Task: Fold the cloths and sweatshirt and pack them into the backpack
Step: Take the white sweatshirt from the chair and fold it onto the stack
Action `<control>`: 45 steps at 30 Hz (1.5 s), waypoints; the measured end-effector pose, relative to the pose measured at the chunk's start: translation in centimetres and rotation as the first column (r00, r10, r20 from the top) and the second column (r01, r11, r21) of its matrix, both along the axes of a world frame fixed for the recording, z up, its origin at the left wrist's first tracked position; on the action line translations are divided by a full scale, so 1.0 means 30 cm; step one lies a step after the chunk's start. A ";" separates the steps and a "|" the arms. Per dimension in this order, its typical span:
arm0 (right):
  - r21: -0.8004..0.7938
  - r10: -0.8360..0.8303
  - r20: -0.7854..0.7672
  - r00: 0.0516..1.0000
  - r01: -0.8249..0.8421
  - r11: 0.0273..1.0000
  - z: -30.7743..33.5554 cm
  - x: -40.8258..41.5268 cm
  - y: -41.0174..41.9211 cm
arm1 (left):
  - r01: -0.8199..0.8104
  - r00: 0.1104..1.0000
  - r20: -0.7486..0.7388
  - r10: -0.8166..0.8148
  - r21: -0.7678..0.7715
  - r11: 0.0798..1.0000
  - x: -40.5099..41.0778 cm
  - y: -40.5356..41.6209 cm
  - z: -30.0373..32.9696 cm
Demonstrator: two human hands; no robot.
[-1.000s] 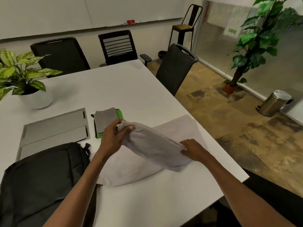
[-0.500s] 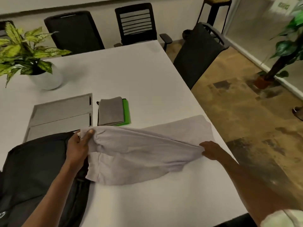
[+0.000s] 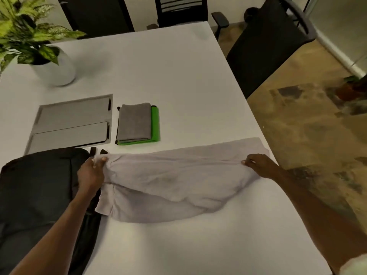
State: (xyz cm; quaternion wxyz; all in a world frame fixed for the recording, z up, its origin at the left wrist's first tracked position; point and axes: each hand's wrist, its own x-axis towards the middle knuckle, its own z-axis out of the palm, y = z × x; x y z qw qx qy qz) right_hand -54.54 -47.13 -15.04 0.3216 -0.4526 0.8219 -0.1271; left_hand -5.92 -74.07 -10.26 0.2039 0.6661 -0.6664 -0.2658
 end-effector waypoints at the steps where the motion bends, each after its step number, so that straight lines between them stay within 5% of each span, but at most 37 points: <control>1: 0.002 -0.013 0.006 1.000 0.013 1.000 -0.010 -0.003 -0.008 | 0.016 0.999 0.044 -0.016 0.002 1.000 0.000 -0.015 -0.019; 7: 0.031 -0.087 0.022 0.996 0.087 0.996 -0.084 -0.060 -0.016 | 0.024 0.991 0.122 -0.047 0.190 0.981 -0.024 -0.102 -0.134; 11: 0.161 0.041 0.043 0.998 -0.047 0.986 -0.112 -0.099 -0.008 | -0.026 0.995 0.098 -0.012 0.382 0.924 -0.010 -0.079 -0.196; 14: 0.180 0.100 0.112 0.989 -0.119 0.977 -0.115 -0.136 -0.002 | -0.026 0.989 0.146 -0.016 0.281 0.959 -0.006 -0.055 -0.212; 20: 0.096 -0.034 0.151 0.988 0.020 0.995 -0.093 -0.131 -0.005 | -0.091 0.995 -0.014 0.096 0.195 0.977 -0.013 -0.043 -0.213; 25: 0.084 -0.069 0.040 0.997 0.065 0.994 -0.126 -0.102 0.023 | 0.017 0.975 0.222 -0.018 0.004 1.000 -0.053 0.050 -0.227; 28: 0.062 -0.103 0.038 0.994 0.100 0.993 -0.136 -0.089 0.041 | 0.068 0.994 0.094 -0.061 -0.078 0.995 -0.159 0.227 -0.247; 33: -0.006 -0.181 0.018 0.983 0.181 0.984 -0.152 -0.064 0.059 | 0.024 0.982 -0.186 0.024 0.256 0.966 -0.328 0.492 -0.247; 36: -0.043 -0.226 -0.029 0.974 0.224 0.974 -0.164 -0.036 0.075 | 0.081 0.958 -0.280 0.067 0.485 0.871 -0.412 0.639 -0.280; 42: -0.078 -0.253 -0.039 0.967 0.249 0.965 -0.178 -0.011 0.089 | 0.139 0.635 -0.491 0.597 0.832 0.537 -0.558 0.818 -0.274; 45: -0.089 -0.247 -0.018 0.969 0.244 0.966 -0.175 -0.015 0.093 | 0.182 0.652 -0.492 0.577 0.840 0.511 -0.599 0.848 -0.278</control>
